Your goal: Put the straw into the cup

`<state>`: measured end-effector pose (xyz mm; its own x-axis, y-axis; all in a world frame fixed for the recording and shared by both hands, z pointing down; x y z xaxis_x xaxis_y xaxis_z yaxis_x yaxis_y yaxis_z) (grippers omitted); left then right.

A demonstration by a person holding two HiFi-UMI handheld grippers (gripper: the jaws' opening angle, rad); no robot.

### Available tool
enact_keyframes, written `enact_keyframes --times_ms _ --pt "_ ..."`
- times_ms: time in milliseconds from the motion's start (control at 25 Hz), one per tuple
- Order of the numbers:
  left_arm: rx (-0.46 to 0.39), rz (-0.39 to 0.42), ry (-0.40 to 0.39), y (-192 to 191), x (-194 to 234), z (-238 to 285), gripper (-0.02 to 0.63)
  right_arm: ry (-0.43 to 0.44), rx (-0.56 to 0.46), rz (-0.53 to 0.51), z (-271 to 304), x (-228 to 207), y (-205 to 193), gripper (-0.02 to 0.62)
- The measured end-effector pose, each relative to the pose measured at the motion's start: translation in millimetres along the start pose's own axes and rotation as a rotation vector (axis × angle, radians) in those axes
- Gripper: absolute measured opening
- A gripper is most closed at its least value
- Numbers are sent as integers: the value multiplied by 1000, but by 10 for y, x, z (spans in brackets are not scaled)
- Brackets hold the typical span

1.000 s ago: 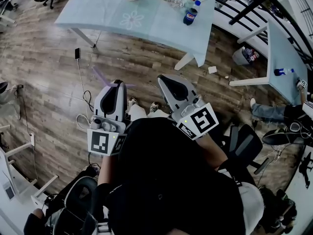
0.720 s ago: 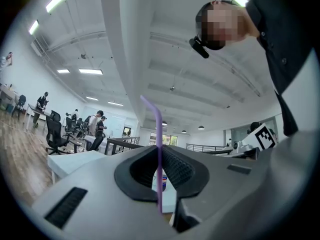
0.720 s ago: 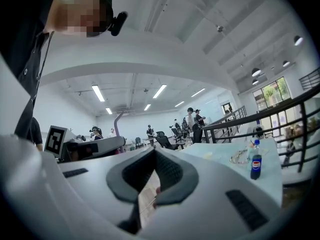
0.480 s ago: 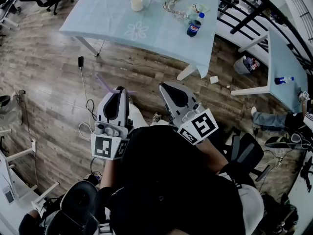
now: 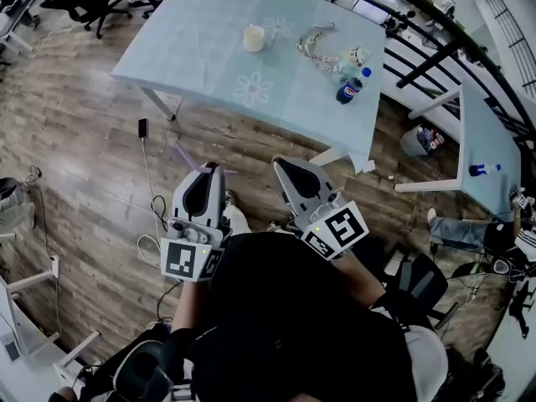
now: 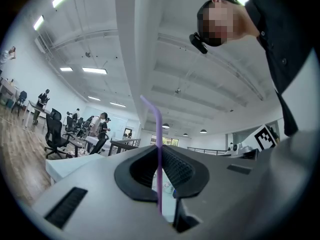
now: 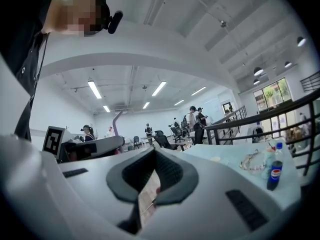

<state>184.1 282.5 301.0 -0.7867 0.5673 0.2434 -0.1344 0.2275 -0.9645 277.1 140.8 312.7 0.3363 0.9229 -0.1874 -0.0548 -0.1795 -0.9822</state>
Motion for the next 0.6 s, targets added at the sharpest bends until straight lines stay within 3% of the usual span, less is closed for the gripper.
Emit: enact_keyframes --times_ms 320,600 --pt "-11 -4 -45 143 602 531 32 -15 22 -14 762 -186 59 8" --pt "-21 -24 -32 187 1070 749 32 -33 32 -25 1259 -331 53 8"
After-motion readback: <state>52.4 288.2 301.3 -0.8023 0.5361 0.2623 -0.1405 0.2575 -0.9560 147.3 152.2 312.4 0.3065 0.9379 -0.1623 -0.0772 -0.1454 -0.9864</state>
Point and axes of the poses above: the fingertips, and each gripper's own axes: z forward along the fingers, x to its left, y out of its top, the point moved 5 cm from there along -z, backward along the fingers, and after that the axes turned 14 degrees about y, right-handed, at the moved point
